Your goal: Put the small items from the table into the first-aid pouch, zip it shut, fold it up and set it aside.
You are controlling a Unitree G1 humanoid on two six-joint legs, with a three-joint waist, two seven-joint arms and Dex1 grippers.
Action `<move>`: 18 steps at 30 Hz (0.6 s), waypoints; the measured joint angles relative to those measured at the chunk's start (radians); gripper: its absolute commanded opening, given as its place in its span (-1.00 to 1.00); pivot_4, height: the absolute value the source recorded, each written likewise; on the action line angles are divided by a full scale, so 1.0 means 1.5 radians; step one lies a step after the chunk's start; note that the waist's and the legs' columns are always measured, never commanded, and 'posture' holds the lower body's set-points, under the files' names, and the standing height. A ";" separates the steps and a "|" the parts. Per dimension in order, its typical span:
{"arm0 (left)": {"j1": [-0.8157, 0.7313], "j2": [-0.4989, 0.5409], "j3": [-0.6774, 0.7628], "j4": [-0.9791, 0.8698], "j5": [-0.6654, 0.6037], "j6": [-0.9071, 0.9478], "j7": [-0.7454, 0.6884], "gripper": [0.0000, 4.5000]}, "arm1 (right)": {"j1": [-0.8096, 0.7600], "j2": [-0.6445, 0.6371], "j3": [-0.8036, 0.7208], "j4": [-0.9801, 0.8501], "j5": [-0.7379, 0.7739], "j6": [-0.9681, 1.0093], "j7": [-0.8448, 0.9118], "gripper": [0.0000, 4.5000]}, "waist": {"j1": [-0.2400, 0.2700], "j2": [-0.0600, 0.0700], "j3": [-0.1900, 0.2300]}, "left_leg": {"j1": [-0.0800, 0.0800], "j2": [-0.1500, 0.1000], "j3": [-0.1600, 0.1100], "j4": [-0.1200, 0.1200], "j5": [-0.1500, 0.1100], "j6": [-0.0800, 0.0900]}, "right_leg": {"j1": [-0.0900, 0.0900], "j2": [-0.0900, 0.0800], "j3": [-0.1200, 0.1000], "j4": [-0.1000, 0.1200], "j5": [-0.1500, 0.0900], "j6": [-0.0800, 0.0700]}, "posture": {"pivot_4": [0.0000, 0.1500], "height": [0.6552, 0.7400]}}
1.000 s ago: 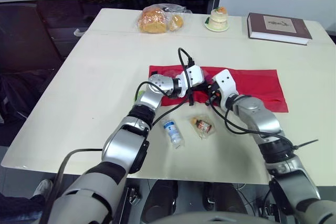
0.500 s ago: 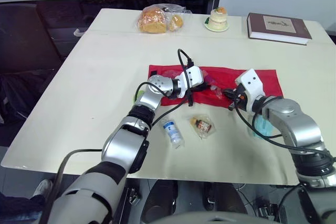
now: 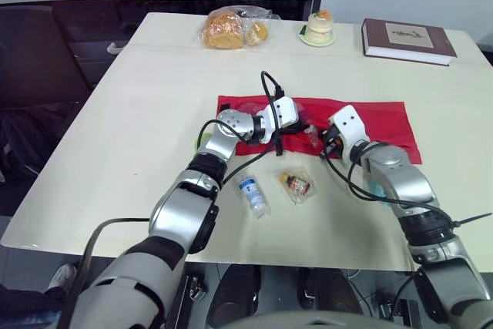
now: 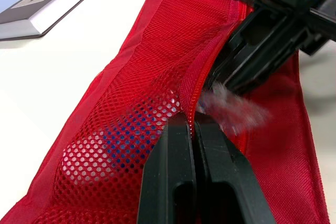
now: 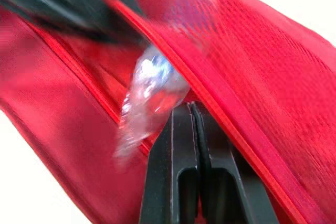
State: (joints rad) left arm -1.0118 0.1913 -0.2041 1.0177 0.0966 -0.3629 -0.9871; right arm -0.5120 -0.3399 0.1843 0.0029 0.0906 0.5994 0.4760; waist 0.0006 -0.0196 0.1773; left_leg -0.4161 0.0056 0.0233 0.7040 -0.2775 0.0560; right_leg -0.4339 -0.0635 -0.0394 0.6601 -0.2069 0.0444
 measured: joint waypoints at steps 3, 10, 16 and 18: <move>0.000 0.000 0.000 0.000 0.000 0.000 0.000 -1.00 | -0.002 0.011 0.012 0.000 -0.003 -0.001 0.005 -0.97 | 0.000 0.000 0.000 | 0.000 0.000 0.000 0.000 0.000 0.000 | 0.000 0.000 0.000 0.000 0.000 0.000 | 1.00 0.74; 0.000 -0.001 0.000 0.001 0.000 0.000 0.000 -1.00 | -0.010 0.056 0.052 0.003 -0.021 -0.007 0.006 -0.97 | -0.006 0.000 0.000 | 0.000 0.000 0.000 0.000 0.000 0.000 | 0.000 0.000 0.000 0.000 0.000 0.000 | 1.00 0.74; 0.000 0.000 0.003 0.001 -0.001 0.000 0.004 -1.00 | -0.049 0.087 0.053 0.076 -0.052 -0.022 -0.031 -0.97 | -0.007 0.000 0.000 | 0.000 0.000 0.000 0.000 0.000 0.000 | 0.000 0.000 0.000 0.000 0.000 0.000 | 1.00 0.74; 0.000 0.000 0.004 0.001 -0.001 0.000 0.004 -1.00 | -0.062 0.092 0.047 0.104 -0.058 -0.033 -0.048 -0.97 | -0.007 0.000 0.000 | 0.000 0.000 0.000 0.000 0.000 0.000 | 0.000 0.000 0.000 0.000 0.000 0.000 | 1.00 0.74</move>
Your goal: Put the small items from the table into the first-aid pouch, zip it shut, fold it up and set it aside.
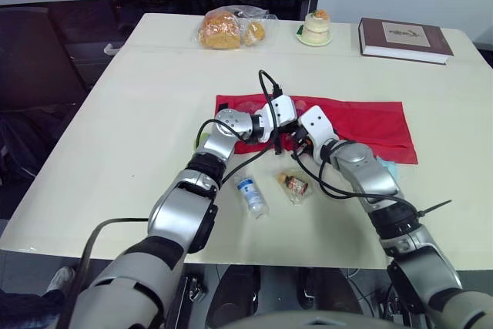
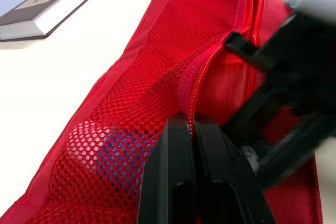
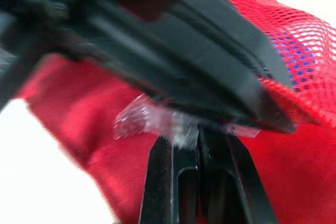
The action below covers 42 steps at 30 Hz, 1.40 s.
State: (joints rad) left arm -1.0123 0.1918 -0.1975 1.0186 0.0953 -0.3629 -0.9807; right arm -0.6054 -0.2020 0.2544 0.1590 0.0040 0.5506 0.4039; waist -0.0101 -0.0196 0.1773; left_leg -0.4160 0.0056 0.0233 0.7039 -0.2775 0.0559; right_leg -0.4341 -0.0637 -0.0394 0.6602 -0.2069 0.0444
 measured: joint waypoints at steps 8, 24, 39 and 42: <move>0.000 -0.003 0.000 -0.004 0.000 0.000 -0.004 -1.00 | -0.023 0.008 -0.046 0.059 -0.002 -0.028 -0.044 -0.97 | -0.001 0.000 0.000 | 0.000 0.000 0.000 0.000 0.000 0.000 | 0.000 0.000 0.000 0.000 0.000 0.000 | 1.00 0.74; 0.002 0.000 -0.006 0.000 0.002 0.000 -0.012 -1.00 | 0.075 -0.044 -0.034 -0.115 0.006 0.050 0.028 -0.97 | -0.001 0.000 0.000 | 0.000 0.000 0.000 0.000 0.000 0.000 | 0.000 0.000 0.000 0.000 0.000 0.000 | 1.00 0.74; -0.005 0.032 -0.005 0.030 0.002 -0.013 0.002 -1.00 | 0.293 -0.216 -0.260 -0.412 0.232 0.012 0.242 -0.97 | 0.002 0.000 0.000 | 0.000 0.000 0.000 0.000 0.000 0.000 | 0.000 0.000 0.000 -0.001 0.000 0.000 | 1.00 0.74; -0.005 0.048 -0.004 0.036 0.002 -0.013 0.003 -1.00 | 0.327 -0.269 -0.339 -0.419 0.307 -0.026 0.325 -0.65 | 0.000 0.000 0.000 | 0.000 0.000 0.000 0.000 0.000 0.000 | 0.000 0.000 0.000 -0.001 0.000 0.000 | 1.00 0.74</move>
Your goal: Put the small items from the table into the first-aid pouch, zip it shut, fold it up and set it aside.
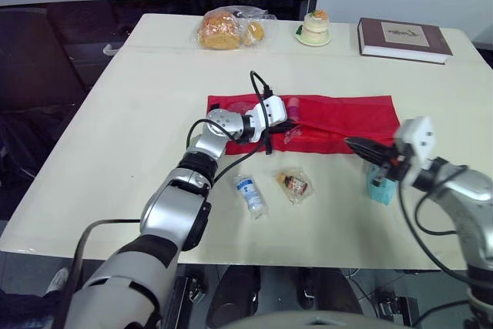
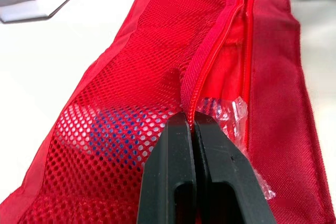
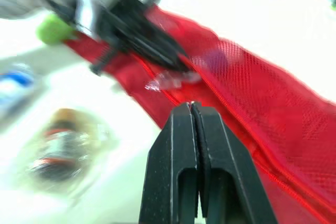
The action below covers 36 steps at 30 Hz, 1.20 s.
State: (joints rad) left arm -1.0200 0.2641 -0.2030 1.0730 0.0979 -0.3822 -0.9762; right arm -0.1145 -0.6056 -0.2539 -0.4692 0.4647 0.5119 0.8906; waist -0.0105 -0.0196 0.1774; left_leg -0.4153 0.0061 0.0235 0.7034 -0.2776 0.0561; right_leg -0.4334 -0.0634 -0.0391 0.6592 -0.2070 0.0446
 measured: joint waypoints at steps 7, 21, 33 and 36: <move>-0.002 0.056 0.014 0.003 -0.003 -0.002 -0.027 -1.00 | 0.040 -0.166 -0.169 -0.021 0.211 0.047 0.164 0.66 | 0.001 0.000 0.000 | 0.001 0.001 0.000 0.000 0.000 0.000 | 0.001 0.000 -0.001 0.000 0.000 0.000 | 1.00 0.74; 0.004 0.108 0.028 0.004 -0.020 -0.017 -0.134 -1.00 | 0.017 -0.301 -0.230 -0.012 0.340 0.096 0.251 0.97 | 0.016 0.000 0.000 | 0.000 0.000 0.000 0.000 0.000 0.000 | 0.001 -0.001 0.000 -0.001 0.000 0.000 | 1.00 0.74; 0.006 0.115 0.029 0.003 -0.020 -0.023 -0.145 -1.00 | 0.001 -0.193 -0.062 -0.085 0.236 0.042 0.107 0.97 | 0.015 -0.001 0.000 | 0.000 0.001 0.000 0.000 0.000 0.000 | 0.001 -0.001 0.000 0.000 0.000 0.000 | 1.00 0.74; 0.007 0.115 0.029 0.003 -0.017 -0.026 -0.144 -1.00 | -0.051 -0.113 0.076 -0.107 0.180 0.042 0.038 0.97 | 0.013 -0.001 0.000 | 0.000 0.001 0.000 0.000 0.000 0.000 | 0.000 0.000 0.000 0.000 0.000 0.000 | 1.00 0.74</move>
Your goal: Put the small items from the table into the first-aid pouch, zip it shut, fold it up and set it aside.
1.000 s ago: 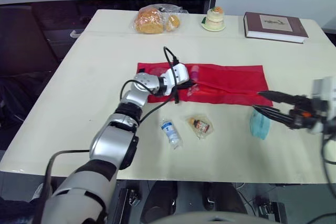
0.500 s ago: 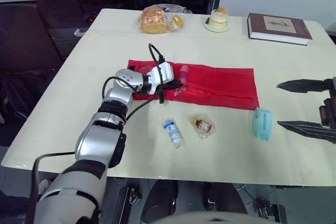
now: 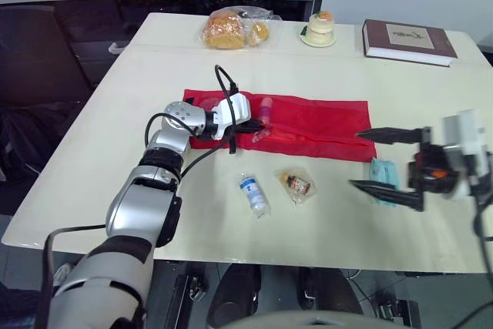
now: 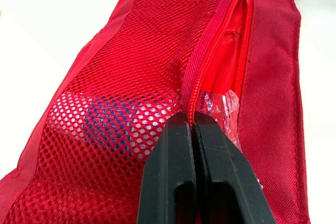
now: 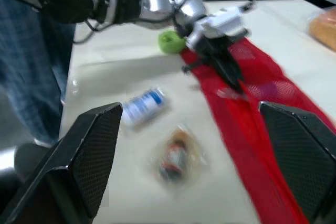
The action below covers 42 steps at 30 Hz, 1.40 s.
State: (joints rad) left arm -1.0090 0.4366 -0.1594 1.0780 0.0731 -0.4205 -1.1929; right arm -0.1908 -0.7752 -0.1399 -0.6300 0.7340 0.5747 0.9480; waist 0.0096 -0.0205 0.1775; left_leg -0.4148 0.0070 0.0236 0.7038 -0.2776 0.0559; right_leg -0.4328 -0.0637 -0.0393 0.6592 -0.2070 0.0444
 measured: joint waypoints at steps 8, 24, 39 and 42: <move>0.002 -0.012 -0.002 0.000 0.002 -0.001 0.007 -1.00 | -0.099 0.134 0.281 0.055 -0.188 -0.008 -0.095 0.97 | 0.002 0.000 0.000 | -0.001 -0.001 0.000 0.001 0.000 0.000 | 0.000 0.000 0.000 0.000 0.000 0.000 | 1.00 0.74; 0.012 -0.029 -0.002 -0.003 0.002 -0.001 0.016 -1.00 | -0.138 0.241 0.481 0.170 -0.378 0.058 -0.166 0.97 | 0.003 0.000 0.000 | -0.001 -0.001 -0.001 0.001 0.000 0.000 | 0.000 0.000 -0.001 0.001 0.000 0.000 | 1.00 0.74; 0.012 -0.033 -0.004 -0.003 0.002 -0.001 0.022 -1.00 | -0.138 0.270 0.468 0.170 -0.391 0.093 -0.180 -0.98 | 0.002 0.000 0.000 | -0.001 -0.001 -0.001 0.001 0.000 0.000 | 0.000 0.000 -0.001 0.001 0.000 0.000 | 1.00 0.74; 0.012 -0.033 -0.004 -0.003 0.002 -0.001 0.023 -1.00 | -0.138 0.268 0.461 0.169 -0.390 0.092 -0.175 -0.98 | 0.002 0.000 0.000 | -0.001 -0.001 -0.001 0.001 0.000 0.000 | 0.000 0.000 -0.001 0.001 0.000 0.000 | 1.00 0.74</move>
State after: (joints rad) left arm -0.9905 0.3866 -0.1656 1.0728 0.0763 -0.4215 -1.1583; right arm -0.3971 -0.3731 0.5510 -0.3761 0.1492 0.7121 0.6862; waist 0.0128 -0.0209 0.1774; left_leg -0.4158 0.0055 0.0224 0.7048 -0.2778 0.0563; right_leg -0.4330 -0.0641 -0.0411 0.6602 -0.2070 0.0445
